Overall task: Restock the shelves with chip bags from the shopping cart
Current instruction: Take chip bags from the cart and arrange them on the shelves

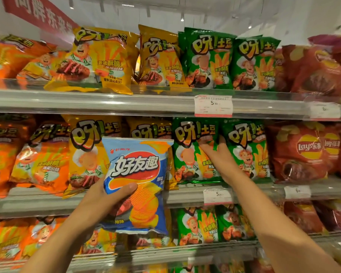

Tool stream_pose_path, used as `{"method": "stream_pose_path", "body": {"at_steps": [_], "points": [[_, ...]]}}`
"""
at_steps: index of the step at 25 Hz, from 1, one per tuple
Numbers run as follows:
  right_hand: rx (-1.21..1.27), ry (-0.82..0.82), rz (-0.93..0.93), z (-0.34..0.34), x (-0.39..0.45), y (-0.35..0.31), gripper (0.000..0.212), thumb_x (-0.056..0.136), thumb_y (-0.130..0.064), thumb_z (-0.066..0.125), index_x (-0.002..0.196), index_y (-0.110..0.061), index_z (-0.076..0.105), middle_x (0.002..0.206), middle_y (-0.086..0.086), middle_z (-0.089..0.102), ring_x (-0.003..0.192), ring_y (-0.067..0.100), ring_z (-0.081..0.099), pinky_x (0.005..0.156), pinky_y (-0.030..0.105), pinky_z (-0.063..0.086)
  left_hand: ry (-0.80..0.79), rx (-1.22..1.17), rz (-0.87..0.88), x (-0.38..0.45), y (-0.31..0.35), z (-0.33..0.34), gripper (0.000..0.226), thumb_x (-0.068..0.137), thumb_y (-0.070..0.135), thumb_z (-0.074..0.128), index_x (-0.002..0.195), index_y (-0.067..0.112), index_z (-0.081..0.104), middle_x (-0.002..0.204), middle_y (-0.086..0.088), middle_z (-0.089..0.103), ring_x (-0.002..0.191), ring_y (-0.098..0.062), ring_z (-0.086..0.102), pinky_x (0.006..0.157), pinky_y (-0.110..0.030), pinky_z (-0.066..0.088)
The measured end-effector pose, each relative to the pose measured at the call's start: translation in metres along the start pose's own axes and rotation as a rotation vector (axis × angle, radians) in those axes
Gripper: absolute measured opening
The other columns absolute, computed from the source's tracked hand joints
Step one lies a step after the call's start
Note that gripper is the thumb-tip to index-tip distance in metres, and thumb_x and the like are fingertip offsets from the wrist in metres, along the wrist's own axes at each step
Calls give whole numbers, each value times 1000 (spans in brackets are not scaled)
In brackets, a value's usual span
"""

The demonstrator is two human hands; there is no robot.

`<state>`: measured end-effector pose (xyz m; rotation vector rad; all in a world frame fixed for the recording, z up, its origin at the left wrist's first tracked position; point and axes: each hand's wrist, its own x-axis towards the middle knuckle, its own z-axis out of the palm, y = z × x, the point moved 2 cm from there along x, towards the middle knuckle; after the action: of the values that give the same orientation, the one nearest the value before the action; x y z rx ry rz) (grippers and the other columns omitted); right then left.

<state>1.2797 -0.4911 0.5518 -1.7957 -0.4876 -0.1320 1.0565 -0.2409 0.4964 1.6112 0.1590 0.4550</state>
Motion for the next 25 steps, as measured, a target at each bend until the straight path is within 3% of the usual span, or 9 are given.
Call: {"method": "stream_pose_path", "body": {"at_steps": [3, 8, 10, 12, 14, 17, 20, 23, 25], "points": [[-330, 279, -299, 15, -10, 4, 67, 100, -34, 60, 154, -22, 22, 152, 11, 31, 136, 27, 39, 108, 32, 35, 13, 14, 11, 0, -1, 3, 46, 74, 43, 81, 117, 36, 65, 103, 4, 78, 89, -15, 76, 64, -18, 59], [-595, 275, -315, 26, -14, 14, 65, 105, -44, 39, 161, -17, 19, 163, 19, 15, 149, 37, 21, 117, 52, 34, 21, 3, 2, -1, 1, 11, 45, 72, 43, 82, 113, 36, 66, 101, 5, 79, 88, -15, 77, 61, -17, 59], [-712, 315, -465, 23, -16, 10, 64, 104, -47, 38, 159, -16, 25, 162, 19, 18, 148, 40, 23, 117, 55, 34, 27, -12, -9, -3, 2, 13, 46, 71, 43, 82, 114, 35, 66, 103, 3, 79, 90, -18, 77, 63, -19, 60], [-835, 243, -591, 26, -17, 6, 62, 102, -49, 42, 156, -20, 33, 162, 18, 20, 149, 40, 22, 119, 56, 30, 25, -19, -11, -5, 1, 14, 48, 73, 43, 81, 117, 35, 65, 106, 3, 78, 94, -19, 76, 66, -21, 61], [-903, 194, -565, 30, -21, 2, 59, 100, -48, 50, 152, -20, 42, 162, 20, 24, 150, 40, 20, 120, 58, 24, 11, -34, -3, -10, 1, 15, 50, 75, 42, 81, 121, 36, 63, 110, 4, 77, 98, -18, 76, 71, -23, 61], [-884, 225, -566, 38, -35, -14, 56, 97, -41, 58, 144, -14, 49, 147, 24, 41, 138, 45, 36, 115, 61, 29, 36, -40, 30, -21, 1, 3, 51, 78, 41, 81, 125, 39, 61, 114, 6, 76, 101, -14, 74, 81, -28, 60], [-707, 216, -674, 72, -63, -38, 50, 95, -30, 64, 141, -11, 53, 145, 20, 44, 140, 41, 33, 116, 55, 31, 20, -80, 39, -38, 0, -23, 49, 80, 35, 81, 126, 35, 63, 111, 6, 77, 100, -13, 74, 76, -20, 59], [-577, 110, -759, 131, -94, -66, 43, 92, -17, 70, 133, -8, 61, 147, 16, 48, 148, 35, 27, 118, 41, 23, 41, -68, 60, -58, 11, -76, 44, 83, 27, 80, 124, 25, 65, 94, 11, 78, 79, -4, 74, 63, -13, 54], [-550, 32, -785, 172, -109, -81, 42, 91, -14, 71, 131, -7, 61, 147, 16, 49, 148, 34, 29, 119, 42, 24, 54, -49, 51, -67, 17, -115, 39, 86, 24, 79, 122, 18, 65, 79, 14, 75, 64, 0, 69, 56, -13, 51]]}}
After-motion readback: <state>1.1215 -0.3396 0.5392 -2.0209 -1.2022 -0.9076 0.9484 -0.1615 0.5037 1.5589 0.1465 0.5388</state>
